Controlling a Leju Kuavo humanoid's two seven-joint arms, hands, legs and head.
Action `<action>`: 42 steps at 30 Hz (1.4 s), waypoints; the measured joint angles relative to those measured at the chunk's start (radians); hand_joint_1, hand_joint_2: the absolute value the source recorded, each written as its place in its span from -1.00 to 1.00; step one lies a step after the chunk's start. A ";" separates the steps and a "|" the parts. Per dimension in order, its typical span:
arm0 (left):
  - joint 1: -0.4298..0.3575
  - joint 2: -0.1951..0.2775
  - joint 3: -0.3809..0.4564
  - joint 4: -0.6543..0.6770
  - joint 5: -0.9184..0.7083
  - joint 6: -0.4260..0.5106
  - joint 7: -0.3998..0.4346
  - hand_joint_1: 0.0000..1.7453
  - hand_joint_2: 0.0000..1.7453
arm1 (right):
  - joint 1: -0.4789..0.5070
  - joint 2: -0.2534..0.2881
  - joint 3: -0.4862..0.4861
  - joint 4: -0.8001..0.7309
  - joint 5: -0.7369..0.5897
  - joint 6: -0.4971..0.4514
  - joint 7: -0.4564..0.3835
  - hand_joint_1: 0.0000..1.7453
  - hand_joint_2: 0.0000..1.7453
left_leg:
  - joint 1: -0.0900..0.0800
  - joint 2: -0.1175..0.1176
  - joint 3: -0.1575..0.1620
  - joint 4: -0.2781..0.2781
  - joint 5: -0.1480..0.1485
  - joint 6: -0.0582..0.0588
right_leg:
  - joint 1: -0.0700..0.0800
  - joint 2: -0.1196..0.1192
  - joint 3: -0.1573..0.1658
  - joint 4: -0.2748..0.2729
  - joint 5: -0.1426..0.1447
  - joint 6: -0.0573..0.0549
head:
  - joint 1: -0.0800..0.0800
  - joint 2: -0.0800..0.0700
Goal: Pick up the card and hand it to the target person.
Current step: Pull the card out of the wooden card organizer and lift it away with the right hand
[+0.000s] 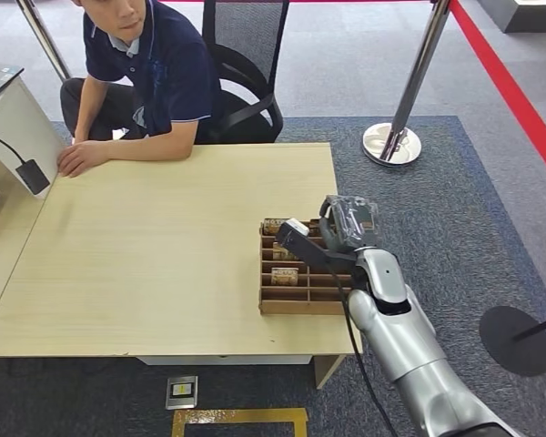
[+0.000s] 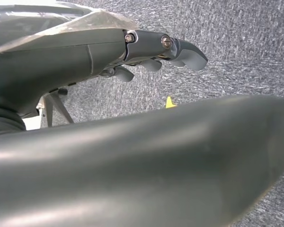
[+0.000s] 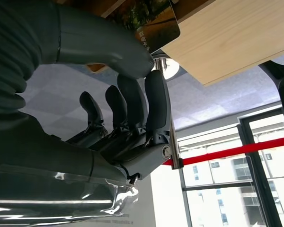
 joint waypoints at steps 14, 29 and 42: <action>0.000 0.000 0.000 0.000 -0.006 0.000 -0.010 -1.00 -1.00 | 0.012 -0.014 0.000 -0.009 0.000 -0.001 0.004 -0.25 1.00 | 0.000 0.000 0.000 0.000 0.000 0.000 | 0.000 0.000 0.000 0.000 0.000 0.000 | 0.000 0.000; 0.000 0.000 0.000 0.000 -0.012 0.000 -0.011 -1.00 -1.00 | 0.012 -0.015 -0.001 0.013 -0.006 0.002 0.009 -0.05 1.00 | 0.000 0.000 0.000 0.000 0.000 0.000 | 0.000 0.000 0.000 0.000 0.000 0.000 | 0.000 0.000; 0.000 0.000 0.000 0.000 -0.013 0.000 -0.011 -1.00 -1.00 | -0.030 -0.004 -0.003 0.088 -0.013 -0.009 -0.007 -0.01 1.00 | 0.000 0.000 0.000 0.000 0.000 0.000 | 0.000 0.000 0.000 0.000 0.000 0.000 | 0.000 0.000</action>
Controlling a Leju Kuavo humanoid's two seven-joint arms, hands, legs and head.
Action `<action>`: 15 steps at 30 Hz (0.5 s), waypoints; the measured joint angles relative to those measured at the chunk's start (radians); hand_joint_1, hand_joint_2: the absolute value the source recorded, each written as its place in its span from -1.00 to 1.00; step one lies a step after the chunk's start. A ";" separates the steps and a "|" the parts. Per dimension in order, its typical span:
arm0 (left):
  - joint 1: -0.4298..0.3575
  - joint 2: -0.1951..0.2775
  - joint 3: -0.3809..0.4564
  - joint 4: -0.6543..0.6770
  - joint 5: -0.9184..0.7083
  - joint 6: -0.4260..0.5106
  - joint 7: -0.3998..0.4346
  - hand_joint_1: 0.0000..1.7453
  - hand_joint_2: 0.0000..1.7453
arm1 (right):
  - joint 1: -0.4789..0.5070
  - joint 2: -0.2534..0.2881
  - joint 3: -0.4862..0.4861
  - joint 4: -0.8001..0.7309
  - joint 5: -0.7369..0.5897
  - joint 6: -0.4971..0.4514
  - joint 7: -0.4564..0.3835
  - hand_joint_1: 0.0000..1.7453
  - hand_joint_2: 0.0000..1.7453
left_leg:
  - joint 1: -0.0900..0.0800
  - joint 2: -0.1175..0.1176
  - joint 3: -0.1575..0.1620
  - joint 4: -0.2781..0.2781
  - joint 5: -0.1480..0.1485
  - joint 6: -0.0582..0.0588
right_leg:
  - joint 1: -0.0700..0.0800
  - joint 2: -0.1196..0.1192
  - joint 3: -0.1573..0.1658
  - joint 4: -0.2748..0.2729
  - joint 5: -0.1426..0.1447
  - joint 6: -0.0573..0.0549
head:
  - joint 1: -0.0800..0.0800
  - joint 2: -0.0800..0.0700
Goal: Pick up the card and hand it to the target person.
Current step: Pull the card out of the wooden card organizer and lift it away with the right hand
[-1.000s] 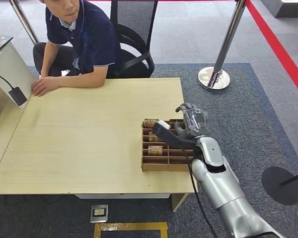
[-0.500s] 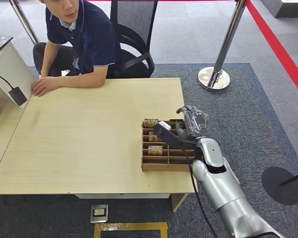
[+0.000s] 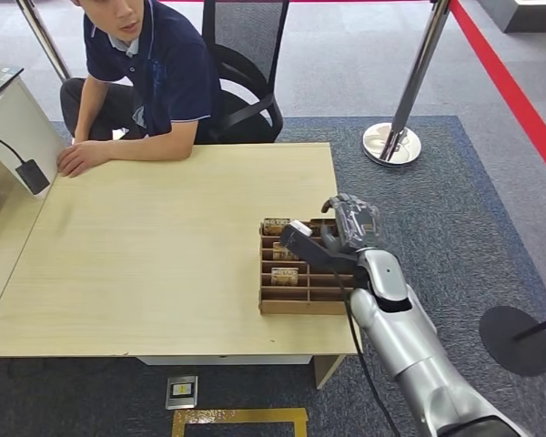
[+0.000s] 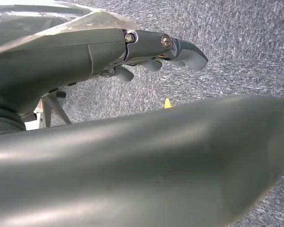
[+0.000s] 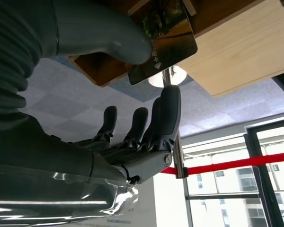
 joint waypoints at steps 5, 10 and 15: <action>0.000 0.000 0.000 0.000 0.001 0.000 0.002 -1.00 -1.00 | -0.018 0.008 -0.001 0.030 -0.003 -0.003 -0.004 -0.01 1.00 | 0.000 0.000 0.000 0.000 0.000 0.000 | 0.000 0.000 0.000 0.000 0.000 0.000 | 0.000 0.000; 0.000 0.000 0.000 0.000 0.002 0.000 0.004 -1.00 -1.00 | -0.027 0.014 -0.001 0.046 -0.004 -0.003 -0.007 0.02 1.00 | 0.000 0.000 0.000 0.000 0.000 0.000 | 0.000 0.000 0.000 0.000 0.000 0.000 | 0.000 0.000; 0.000 0.000 0.000 0.000 0.003 0.000 0.014 -1.00 -1.00 | -0.036 0.019 -0.001 0.065 -0.006 -0.005 -0.008 0.06 1.00 | 0.000 0.000 0.000 0.000 0.000 0.000 | 0.000 0.000 0.000 0.000 0.000 0.000 | 0.000 0.000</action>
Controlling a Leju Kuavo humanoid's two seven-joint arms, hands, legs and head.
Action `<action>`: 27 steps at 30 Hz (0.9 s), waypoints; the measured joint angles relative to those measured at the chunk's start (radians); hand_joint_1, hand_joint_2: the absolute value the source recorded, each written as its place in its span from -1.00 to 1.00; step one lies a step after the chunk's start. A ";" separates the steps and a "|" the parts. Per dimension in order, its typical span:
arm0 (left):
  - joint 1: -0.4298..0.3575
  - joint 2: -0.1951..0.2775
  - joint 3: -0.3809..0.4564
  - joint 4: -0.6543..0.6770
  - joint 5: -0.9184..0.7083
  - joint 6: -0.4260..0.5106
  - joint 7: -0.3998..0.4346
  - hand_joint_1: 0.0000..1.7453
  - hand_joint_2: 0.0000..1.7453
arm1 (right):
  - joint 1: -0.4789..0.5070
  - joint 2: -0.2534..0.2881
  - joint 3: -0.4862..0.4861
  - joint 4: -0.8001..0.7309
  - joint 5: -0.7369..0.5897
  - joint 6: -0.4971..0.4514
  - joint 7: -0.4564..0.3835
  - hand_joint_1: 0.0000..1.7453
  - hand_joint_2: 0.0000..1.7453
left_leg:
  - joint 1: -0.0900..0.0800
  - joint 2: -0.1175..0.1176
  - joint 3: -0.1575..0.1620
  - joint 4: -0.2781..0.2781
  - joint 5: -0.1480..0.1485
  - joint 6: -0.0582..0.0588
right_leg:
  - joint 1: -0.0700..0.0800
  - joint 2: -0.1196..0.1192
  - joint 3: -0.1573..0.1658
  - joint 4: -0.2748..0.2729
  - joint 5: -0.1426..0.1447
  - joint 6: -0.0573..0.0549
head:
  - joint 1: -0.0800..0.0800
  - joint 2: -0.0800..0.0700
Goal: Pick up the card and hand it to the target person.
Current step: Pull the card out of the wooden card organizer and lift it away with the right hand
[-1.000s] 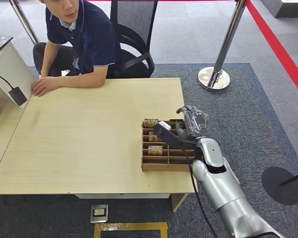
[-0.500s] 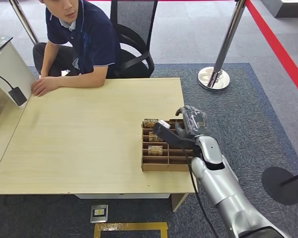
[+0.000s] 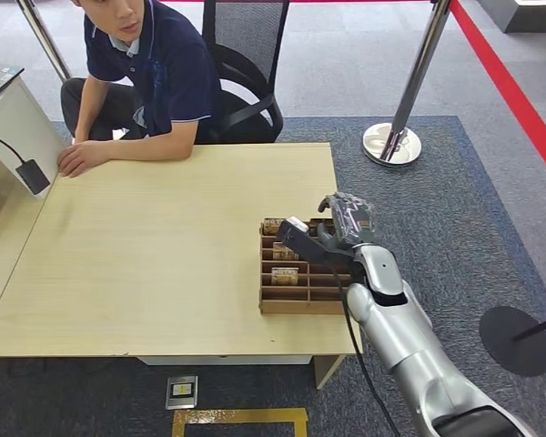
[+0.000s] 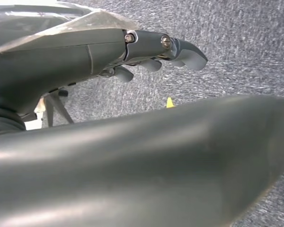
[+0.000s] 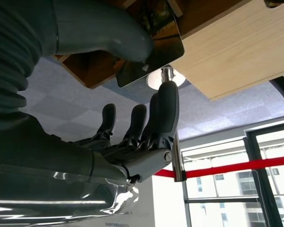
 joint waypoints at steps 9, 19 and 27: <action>0.000 0.000 0.000 0.000 -0.002 0.000 0.000 -1.00 -1.00 | -0.001 0.000 -0.001 0.027 -0.005 -0.015 0.000 0.03 1.00 | 0.000 0.000 0.000 0.000 0.000 0.000 | 0.000 0.000 0.000 0.000 0.000 0.000 | 0.000 0.000; 0.000 0.000 0.000 0.000 -0.004 0.000 -0.002 -1.00 -1.00 | 0.000 -0.003 -0.006 0.033 -0.008 -0.023 0.000 0.69 1.00 | 0.000 0.000 0.000 0.000 0.000 0.000 | 0.000 0.000 0.000 0.000 0.000 0.000 | 0.000 0.000; 0.000 0.000 0.000 0.000 -0.006 0.000 -0.002 -1.00 -1.00 | 0.001 -0.008 -0.010 0.032 -0.010 -0.032 -0.006 0.59 1.00 | 0.000 0.000 0.000 0.000 0.000 0.000 | 0.000 0.000 0.000 0.000 0.000 0.000 | 0.000 0.000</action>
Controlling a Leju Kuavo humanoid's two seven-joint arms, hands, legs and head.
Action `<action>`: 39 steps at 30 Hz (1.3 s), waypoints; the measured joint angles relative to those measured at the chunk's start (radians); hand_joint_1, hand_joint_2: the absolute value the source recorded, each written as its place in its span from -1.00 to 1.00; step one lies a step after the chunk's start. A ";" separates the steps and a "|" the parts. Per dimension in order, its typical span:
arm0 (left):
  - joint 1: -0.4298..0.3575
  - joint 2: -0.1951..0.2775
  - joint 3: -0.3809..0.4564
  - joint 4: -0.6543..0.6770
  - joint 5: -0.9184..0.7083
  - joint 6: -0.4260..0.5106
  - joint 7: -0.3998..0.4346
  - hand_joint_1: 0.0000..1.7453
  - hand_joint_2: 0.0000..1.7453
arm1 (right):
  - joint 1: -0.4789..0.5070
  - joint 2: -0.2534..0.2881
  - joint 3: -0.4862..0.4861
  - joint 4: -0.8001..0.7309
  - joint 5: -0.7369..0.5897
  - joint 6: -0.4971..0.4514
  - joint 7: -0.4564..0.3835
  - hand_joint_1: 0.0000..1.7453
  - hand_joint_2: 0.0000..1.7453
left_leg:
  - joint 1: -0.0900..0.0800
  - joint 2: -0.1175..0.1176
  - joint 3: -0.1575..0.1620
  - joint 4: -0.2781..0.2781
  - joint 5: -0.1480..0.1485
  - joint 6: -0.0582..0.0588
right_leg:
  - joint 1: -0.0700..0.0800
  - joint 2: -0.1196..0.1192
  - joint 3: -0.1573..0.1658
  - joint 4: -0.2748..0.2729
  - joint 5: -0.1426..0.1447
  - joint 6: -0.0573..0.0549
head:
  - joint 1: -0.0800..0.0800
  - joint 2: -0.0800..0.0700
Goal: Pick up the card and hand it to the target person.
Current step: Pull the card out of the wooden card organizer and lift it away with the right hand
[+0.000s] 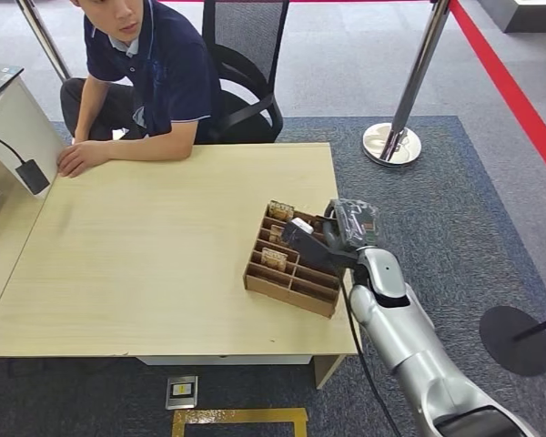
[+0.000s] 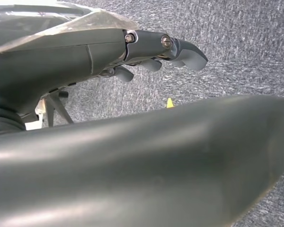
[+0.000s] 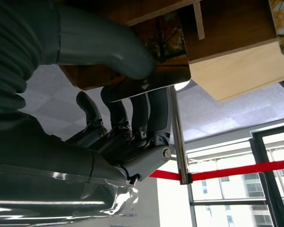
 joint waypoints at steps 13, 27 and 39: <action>0.000 0.000 0.000 0.000 -0.002 0.000 -0.001 -1.00 -1.00 | 0.022 -0.006 -0.003 -0.044 0.012 -0.007 -0.001 0.56 1.00 | 0.000 0.000 0.000 0.000 0.000 0.000 | 0.000 0.000 0.000 0.000 0.000 0.000 | 0.000 0.000; 0.000 -0.002 0.000 0.000 -0.001 0.000 -0.012 -1.00 -1.00 | 0.046 -0.010 -0.001 -0.123 0.023 0.010 -0.009 1.00 1.00 | 0.000 0.000 0.000 0.000 0.000 0.000 | 0.000 0.000 0.000 0.000 0.000 0.000 | 0.000 0.000; 0.000 -0.004 0.000 0.000 0.011 0.000 -0.018 -1.00 -1.00 | 0.104 -0.013 0.041 -0.384 -0.018 0.078 -0.075 1.00 1.00 | 0.000 0.000 0.000 0.000 0.000 0.000 | 0.000 0.000 0.000 0.000 0.000 0.000 | 0.000 0.000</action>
